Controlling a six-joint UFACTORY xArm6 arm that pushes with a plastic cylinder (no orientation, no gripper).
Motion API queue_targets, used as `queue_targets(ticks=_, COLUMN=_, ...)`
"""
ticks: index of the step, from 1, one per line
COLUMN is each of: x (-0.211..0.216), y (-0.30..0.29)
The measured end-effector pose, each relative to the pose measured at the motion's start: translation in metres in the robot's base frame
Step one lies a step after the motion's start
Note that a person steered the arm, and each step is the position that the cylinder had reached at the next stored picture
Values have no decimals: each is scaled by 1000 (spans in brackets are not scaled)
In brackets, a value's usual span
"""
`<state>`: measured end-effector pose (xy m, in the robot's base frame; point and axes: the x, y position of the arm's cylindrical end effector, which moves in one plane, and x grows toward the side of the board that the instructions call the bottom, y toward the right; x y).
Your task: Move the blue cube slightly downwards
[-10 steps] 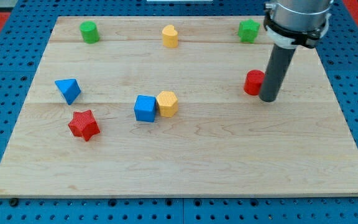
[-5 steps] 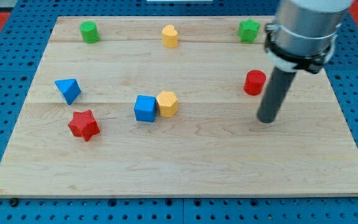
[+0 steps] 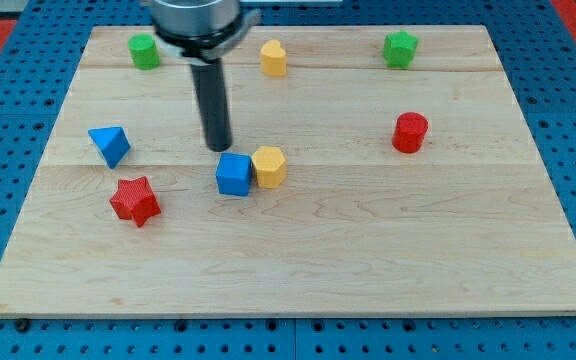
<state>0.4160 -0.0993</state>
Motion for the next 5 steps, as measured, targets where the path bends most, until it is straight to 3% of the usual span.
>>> queue_targets(ticks=2, x=25, y=36)
queue_targets(ticks=5, x=25, y=-35)
